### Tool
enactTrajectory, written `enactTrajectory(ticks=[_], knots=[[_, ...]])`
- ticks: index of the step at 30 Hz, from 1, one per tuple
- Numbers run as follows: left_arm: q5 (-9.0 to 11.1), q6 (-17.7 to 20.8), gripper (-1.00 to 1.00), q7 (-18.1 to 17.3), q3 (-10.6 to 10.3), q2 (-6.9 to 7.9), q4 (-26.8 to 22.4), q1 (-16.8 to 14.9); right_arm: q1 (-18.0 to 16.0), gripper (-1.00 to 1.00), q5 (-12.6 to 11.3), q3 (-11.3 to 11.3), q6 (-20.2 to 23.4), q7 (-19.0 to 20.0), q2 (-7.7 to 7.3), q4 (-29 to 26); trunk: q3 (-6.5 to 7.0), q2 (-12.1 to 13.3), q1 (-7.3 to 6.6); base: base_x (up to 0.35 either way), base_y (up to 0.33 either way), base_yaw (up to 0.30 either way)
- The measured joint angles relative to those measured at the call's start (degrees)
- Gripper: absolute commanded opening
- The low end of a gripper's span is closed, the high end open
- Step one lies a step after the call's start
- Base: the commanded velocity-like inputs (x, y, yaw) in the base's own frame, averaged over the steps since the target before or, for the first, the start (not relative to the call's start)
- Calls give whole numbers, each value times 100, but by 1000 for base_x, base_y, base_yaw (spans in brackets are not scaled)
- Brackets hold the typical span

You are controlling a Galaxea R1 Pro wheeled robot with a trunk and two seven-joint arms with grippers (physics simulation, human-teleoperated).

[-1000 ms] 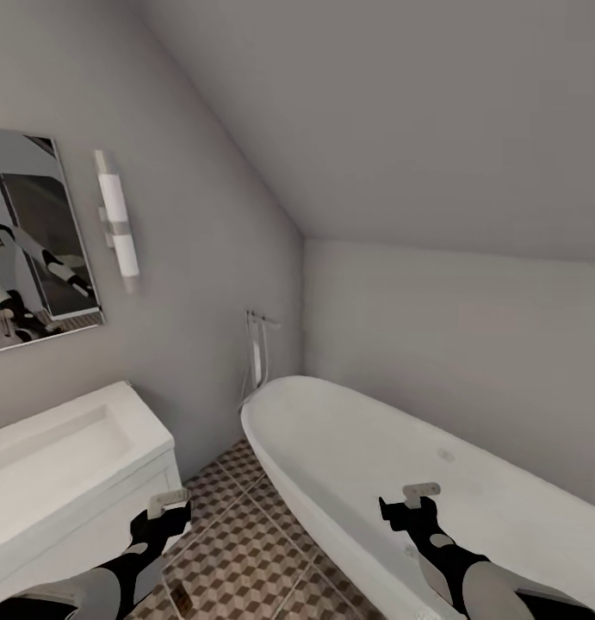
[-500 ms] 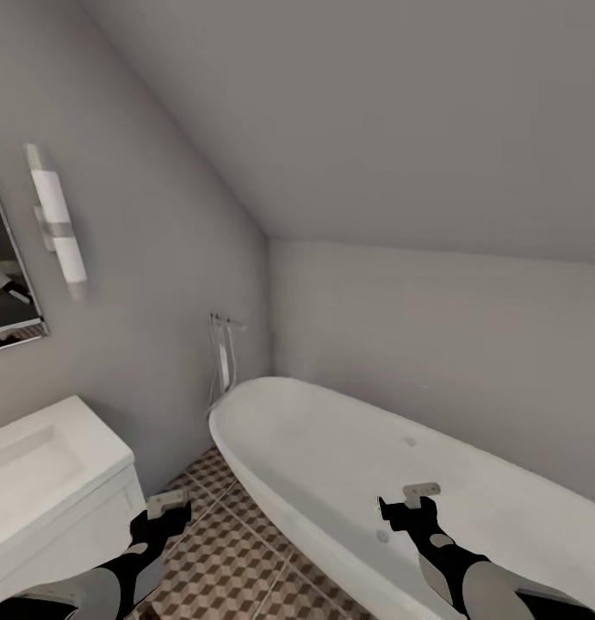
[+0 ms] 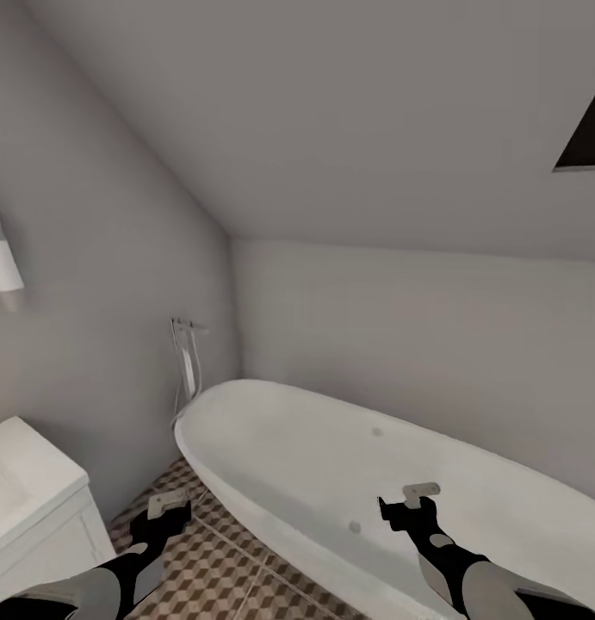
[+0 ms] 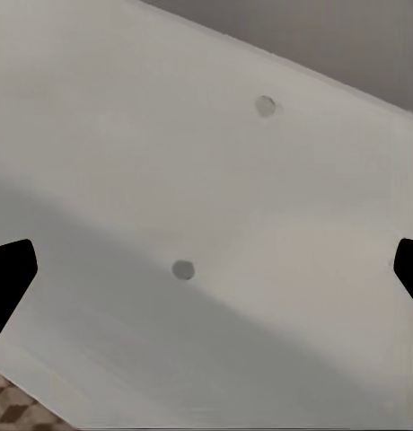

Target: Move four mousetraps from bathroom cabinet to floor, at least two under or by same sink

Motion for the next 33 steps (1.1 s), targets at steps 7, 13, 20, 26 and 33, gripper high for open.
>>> enactTrajectory(ticks=[7,13,20,26,33], knots=[[1,0,100,0,0,5,0,0,0,100,1,0,0,-2,-1,0,0,0,0,0,0,-274],[1,0,100,0,0,7,0,0,0,100,1,0,0,0,-3,0,0,0,0,0,0,-274],[1,0,100,0,0,7,0,0,0,100,0,0,0,0,0,0,0,0,0,0,0,-274],[0,0,100,0,0,0,0,0,0,100,0,0,0,-1,-3,0,0,0,0,0,0,-274],[1,0,100,0,0,-1,0,0,1,100,0,0,0,-2,-2,0,0,0,0,0,0,-274]])
